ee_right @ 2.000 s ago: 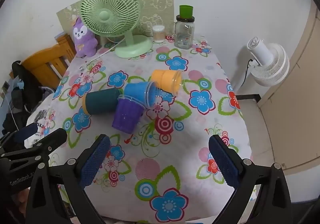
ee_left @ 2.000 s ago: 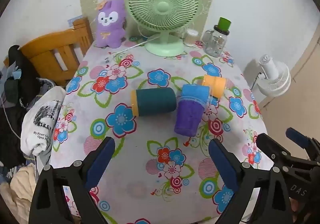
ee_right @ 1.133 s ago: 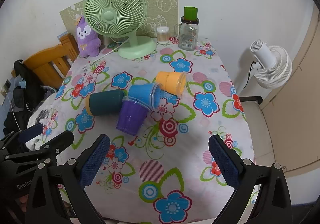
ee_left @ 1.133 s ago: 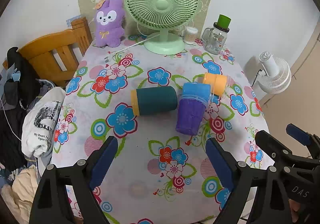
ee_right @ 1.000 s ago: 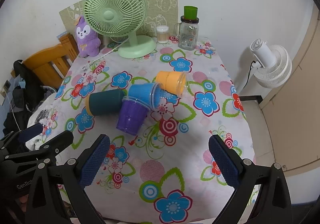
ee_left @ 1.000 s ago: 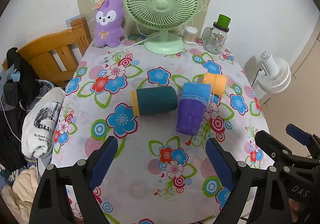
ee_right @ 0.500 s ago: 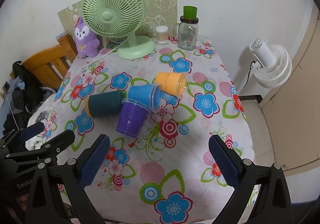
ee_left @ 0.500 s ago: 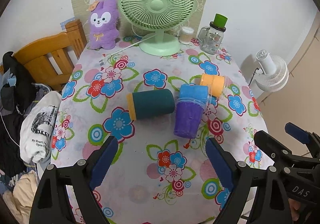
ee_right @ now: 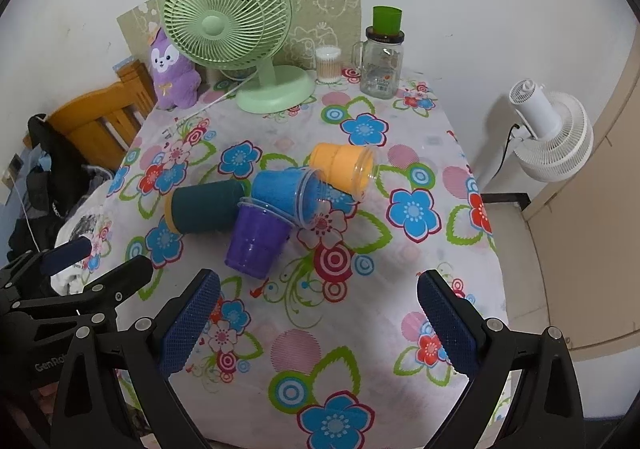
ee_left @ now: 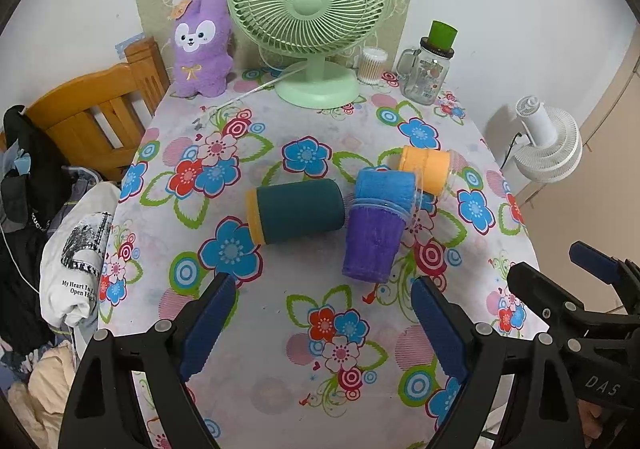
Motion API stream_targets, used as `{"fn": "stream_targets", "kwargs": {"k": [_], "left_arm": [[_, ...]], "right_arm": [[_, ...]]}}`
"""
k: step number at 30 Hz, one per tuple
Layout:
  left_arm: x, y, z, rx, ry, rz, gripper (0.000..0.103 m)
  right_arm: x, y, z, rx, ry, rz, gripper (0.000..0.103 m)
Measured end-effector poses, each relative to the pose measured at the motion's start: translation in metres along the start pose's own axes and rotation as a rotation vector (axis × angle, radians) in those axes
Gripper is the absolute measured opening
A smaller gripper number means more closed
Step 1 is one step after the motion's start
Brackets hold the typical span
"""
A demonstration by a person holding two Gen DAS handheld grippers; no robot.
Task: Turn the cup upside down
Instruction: 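Move the left tool to the blue cup and close around it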
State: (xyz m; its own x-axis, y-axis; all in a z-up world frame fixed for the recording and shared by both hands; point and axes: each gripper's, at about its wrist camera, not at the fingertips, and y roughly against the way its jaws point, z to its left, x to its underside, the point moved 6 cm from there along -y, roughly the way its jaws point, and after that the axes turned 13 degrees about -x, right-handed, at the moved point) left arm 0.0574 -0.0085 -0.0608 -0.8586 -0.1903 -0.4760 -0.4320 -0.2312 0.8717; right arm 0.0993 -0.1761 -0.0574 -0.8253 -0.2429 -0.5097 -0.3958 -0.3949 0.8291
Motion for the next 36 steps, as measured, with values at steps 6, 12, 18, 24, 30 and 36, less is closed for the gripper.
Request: {"fn": "stream_targets", "kwargs": {"k": [6,12,18,24,30,36], "left_arm": [[-0.007,-0.004,-0.007,-0.003,-0.007,0.01,0.09],[-0.015,-0.012,-0.019,-0.009,-0.023,0.021,0.09],[-0.025,-0.023,-0.032,-0.021,-0.034,0.037,0.09],[-0.038,-0.036,-0.048,-0.033,-0.036,0.052,0.092],[-0.053,-0.05,-0.069,-0.054,-0.051,0.057,0.093],[-0.065,-0.067,-0.086,-0.033,-0.086,0.073,0.094]], "right_arm": [[-0.008,-0.003,-0.009,-0.005,0.006,0.008,0.1],[-0.018,-0.01,-0.023,-0.006,0.007,0.023,0.1],[-0.028,-0.021,-0.04,-0.016,0.0,0.039,0.1],[-0.042,-0.033,-0.059,-0.034,0.0,0.053,0.1],[-0.056,-0.046,-0.083,-0.055,0.002,0.071,0.1],[-0.064,-0.06,-0.102,-0.068,0.01,0.094,0.1]]}}
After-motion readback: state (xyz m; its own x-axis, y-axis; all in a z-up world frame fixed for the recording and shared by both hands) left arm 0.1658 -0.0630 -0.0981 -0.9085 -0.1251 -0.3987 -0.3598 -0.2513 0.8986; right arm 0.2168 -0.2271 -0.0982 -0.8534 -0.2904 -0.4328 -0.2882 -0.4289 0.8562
